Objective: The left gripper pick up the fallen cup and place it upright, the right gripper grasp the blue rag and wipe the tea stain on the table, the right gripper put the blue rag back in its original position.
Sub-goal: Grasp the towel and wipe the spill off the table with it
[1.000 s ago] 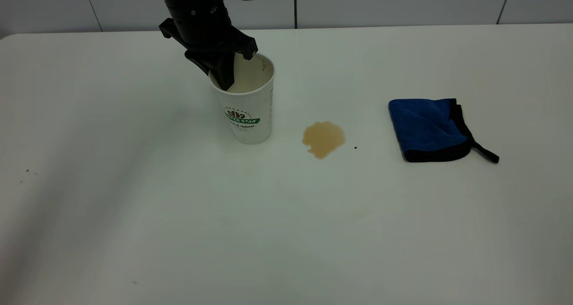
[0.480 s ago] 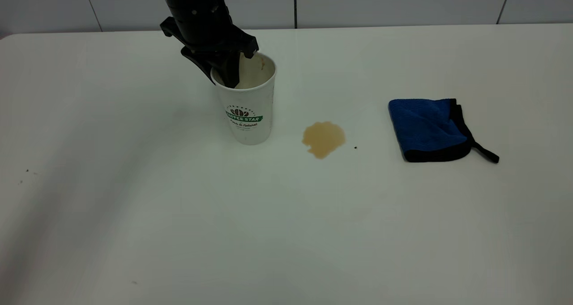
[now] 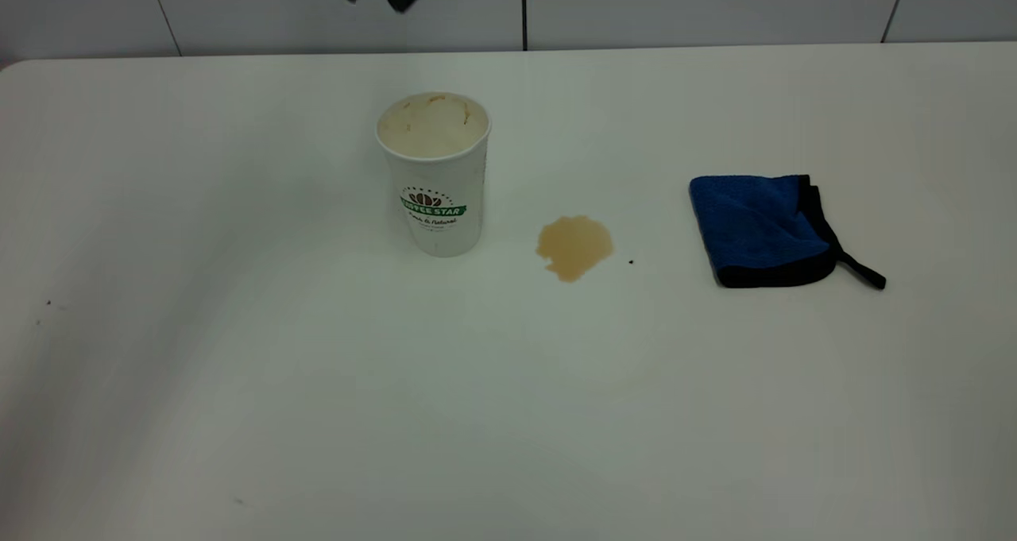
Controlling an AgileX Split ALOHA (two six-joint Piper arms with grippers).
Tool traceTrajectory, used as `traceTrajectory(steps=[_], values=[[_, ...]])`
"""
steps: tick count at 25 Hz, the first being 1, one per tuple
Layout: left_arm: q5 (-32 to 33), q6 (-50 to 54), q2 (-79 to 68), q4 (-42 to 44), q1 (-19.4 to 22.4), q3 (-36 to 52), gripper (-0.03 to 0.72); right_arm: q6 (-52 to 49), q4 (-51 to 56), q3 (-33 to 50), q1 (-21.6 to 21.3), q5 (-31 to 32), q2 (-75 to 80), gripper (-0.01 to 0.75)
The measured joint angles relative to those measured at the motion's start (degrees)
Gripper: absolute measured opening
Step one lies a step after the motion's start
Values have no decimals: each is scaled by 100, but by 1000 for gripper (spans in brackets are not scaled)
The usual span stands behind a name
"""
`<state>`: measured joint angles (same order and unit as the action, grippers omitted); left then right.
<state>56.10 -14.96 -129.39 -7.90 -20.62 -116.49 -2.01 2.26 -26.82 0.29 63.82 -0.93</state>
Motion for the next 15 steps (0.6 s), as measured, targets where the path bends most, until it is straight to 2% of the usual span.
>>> traceTrajectory(steps=[7,15], values=[[1082,72,1390,6,0,-58,497,0,0,0,0,0,0,532],[1082,528,2664,171,0,54,491,0,0,0,0,2,0,532]])
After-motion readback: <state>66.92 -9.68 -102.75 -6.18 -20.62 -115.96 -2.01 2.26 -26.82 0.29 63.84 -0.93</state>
